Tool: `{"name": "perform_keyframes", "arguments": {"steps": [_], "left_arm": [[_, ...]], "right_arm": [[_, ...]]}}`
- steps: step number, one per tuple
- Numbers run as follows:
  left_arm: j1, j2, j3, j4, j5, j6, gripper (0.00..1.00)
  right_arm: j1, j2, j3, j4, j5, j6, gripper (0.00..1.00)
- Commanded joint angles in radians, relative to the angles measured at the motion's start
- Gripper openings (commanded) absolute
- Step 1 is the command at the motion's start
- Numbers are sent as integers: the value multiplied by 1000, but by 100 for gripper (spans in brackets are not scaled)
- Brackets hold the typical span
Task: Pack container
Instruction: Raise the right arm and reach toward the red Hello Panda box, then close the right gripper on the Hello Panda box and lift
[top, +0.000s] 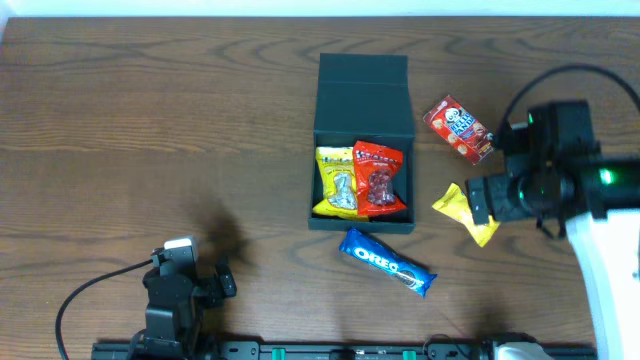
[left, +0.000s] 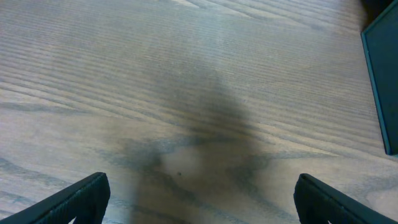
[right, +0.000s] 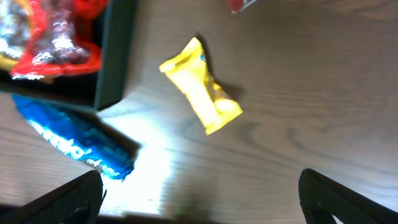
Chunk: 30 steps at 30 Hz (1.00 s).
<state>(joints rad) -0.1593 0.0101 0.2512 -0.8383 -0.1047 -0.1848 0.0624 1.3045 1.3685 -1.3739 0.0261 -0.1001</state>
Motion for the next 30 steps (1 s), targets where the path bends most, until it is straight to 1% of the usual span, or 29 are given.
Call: {"name": "perform_keyframes", "arguments": {"steps": [1,6,9,11,13,17,21,26,30], "left_arm": [[-2,-6,7,-74,-3,2,95],[-2,-6,7,-74,-3,2,95],[-2,-6,7,-74,-3,2,95],[-2,-6,7,-74,-3,2,95],[-2,-6,7,-74,-3,2,95],[-2,-6,7,-74,-3,2,95],[-2,-6,7,-74,-3,2,95],[-2,-6,7,-74,-3,2,96],[-2,-6,7,-74,-3,2,95]], "right_arm": [[-50,124,98,-8,33,-93,99],[-103,333,248,-6,33,-328,99],[-103,413,311,-6,20,-397,99],[-104,469,345,-1,-6,-486,99],[-105,510,362,22,-7,-538,99],[-105,635,421,106,-7,-583,99],[-105,749,495,139,-7,-622,99],[-105,842,559,188,-8,-635,99],[-100,895,562,245,-9,-650,99]]}}
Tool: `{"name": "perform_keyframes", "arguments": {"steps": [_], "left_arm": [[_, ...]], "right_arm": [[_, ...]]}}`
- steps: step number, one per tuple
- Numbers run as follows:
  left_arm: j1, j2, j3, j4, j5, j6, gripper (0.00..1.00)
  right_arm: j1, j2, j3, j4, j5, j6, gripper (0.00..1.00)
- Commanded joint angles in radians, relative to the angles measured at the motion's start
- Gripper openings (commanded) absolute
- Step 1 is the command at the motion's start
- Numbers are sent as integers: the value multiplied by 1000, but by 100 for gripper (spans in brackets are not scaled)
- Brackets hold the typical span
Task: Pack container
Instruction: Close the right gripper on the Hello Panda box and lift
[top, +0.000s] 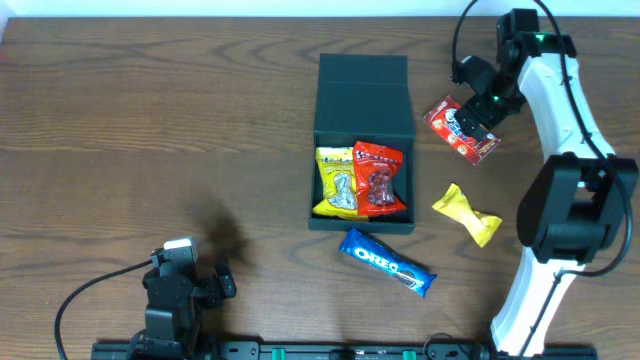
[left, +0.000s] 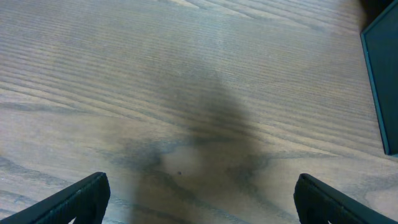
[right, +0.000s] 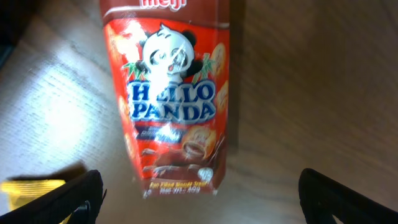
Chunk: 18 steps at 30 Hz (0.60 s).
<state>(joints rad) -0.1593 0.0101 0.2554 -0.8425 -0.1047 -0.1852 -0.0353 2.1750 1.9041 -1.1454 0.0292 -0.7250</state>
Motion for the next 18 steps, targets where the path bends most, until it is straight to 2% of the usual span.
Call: {"name": "perform_keyframes", "arguments": {"steps": [1,18], "left_arm": [[-2,-6,3,-70,-3,2,95],[-2,-6,3,-70,-3,2,95]], "right_arm": [[0,33,26,25,-12,-25,99],[61,181,26,107,-11,-69,99]]}}
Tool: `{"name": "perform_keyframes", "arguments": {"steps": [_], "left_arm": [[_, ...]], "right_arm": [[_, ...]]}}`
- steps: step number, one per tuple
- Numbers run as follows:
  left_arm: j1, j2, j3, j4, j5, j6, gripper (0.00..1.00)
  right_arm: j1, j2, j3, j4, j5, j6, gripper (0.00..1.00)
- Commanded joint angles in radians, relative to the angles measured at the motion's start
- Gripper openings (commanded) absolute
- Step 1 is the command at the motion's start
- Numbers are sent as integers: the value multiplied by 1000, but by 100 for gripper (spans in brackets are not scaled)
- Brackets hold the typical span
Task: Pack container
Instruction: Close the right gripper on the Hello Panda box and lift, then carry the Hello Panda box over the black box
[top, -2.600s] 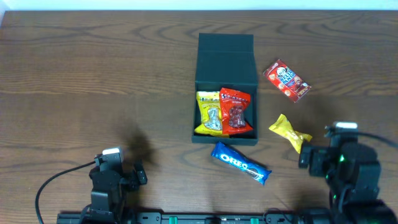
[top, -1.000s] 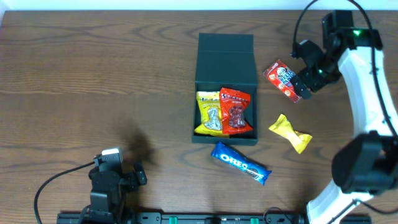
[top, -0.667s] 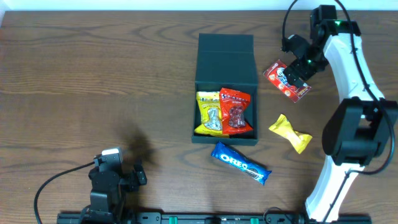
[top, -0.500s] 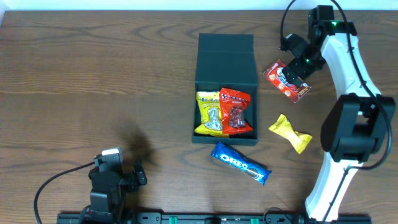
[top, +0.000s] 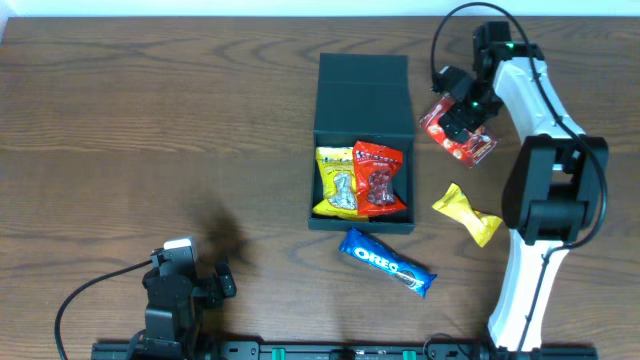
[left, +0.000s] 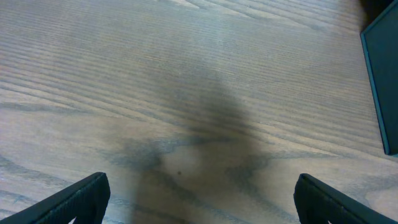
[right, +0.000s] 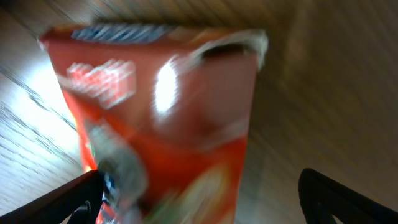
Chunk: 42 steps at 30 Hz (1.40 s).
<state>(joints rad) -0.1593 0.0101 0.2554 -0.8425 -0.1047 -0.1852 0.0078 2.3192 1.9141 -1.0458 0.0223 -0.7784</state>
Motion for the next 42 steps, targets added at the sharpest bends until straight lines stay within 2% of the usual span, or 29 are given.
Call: {"name": "perform_keyframes", "arguments": {"steps": [1,28,30,32,34,42], "left_arm": [[-2,-6,3,-70,-3,2,96],[-2,-6,3,-70,-3,2,95],[-2,-6,3,-70,-3,2,95],[-2,-6,3,-70,-3,2,95],[-2,-6,3,-70,-3,2,96],[-2,-6,3,-70,-3,2,95]], "right_arm": [[21,39,16,6,-5,-16,99],[27,39,16,-50,88,-13,98],[27,39,15,-50,60,-13,94],[26,39,14,-50,40,-13,80],[25,39,12,-51,41,-13,61],[17,39,11,-58,40,-12,61]]}}
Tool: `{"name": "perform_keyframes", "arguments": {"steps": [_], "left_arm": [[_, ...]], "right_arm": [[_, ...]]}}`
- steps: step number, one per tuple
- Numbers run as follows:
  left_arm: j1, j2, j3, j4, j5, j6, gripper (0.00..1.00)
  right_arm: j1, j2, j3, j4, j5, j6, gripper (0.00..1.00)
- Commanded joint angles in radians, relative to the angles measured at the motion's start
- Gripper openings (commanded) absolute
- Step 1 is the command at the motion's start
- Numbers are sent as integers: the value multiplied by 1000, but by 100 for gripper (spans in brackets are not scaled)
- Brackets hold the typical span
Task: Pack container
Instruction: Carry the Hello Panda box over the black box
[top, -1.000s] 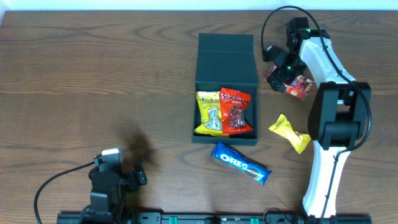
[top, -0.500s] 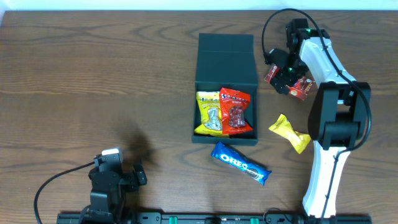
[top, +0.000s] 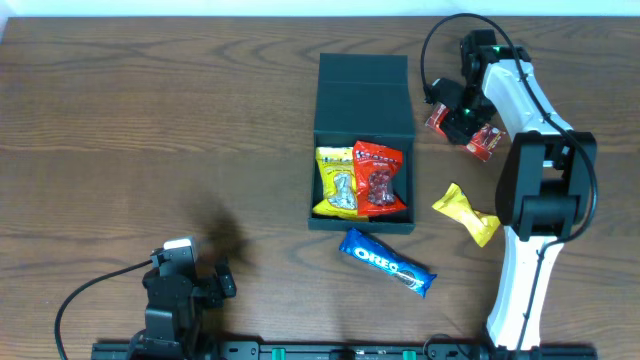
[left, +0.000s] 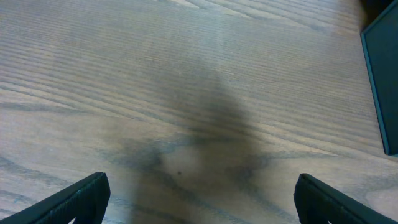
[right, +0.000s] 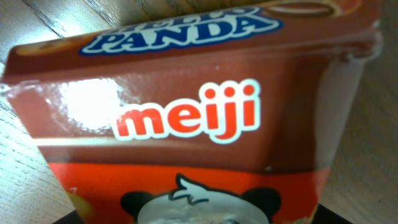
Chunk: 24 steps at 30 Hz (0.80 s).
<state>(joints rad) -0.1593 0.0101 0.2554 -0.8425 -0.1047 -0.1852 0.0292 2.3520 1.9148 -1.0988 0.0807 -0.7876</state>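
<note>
The dark green container (top: 362, 95) stands open at mid table with its lid folded back; a yellow packet (top: 337, 182) and a red packet (top: 378, 178) lie in it. Right of the lid, my right gripper (top: 460, 108) is down over the red Hello Panda box (top: 484, 142). That box (right: 199, 124) fills the right wrist view, and only dark finger corners show at the bottom edges, still wide apart. A blue Oreo pack (top: 387, 262) and a yellow candy (top: 465, 212) lie on the table. My left gripper (left: 199, 193) is open over bare wood.
The wooden table (top: 150, 120) runs wide to the left of the container. The container's edge (left: 380, 87) shows at the right of the left wrist view. The left arm sits at the table's front left, and the right arm reaches along the right side.
My right gripper has come closer onto the Hello Panda box, which now fills its view and sits slightly farther back and left. The left arm has not moved.
My right gripper was open near the yellow candy at the right. Then it was at the back, above the Hello Panda box. It was then lower over the box, and now stands around it. The left gripper stayed open and still throughout.
</note>
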Motion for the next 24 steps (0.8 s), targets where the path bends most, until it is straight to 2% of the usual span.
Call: {"name": "perform_keyframes", "arguments": {"steps": [1,4,10,24], "left_arm": [[-2,-6,3,-70,-3,2,95],[-2,-6,3,-70,-3,2,95],[-2,-6,3,-70,-3,2,95],[-2,-6,3,-70,-3,2,95]], "right_arm": [[-5,6,11,-5,-18,-3,60],[-4,6,11,-5,-18,-3,60],[-4,6,11,-7,-18,-3,51],[-3,-6,11,-25,-18,6,42]]}}
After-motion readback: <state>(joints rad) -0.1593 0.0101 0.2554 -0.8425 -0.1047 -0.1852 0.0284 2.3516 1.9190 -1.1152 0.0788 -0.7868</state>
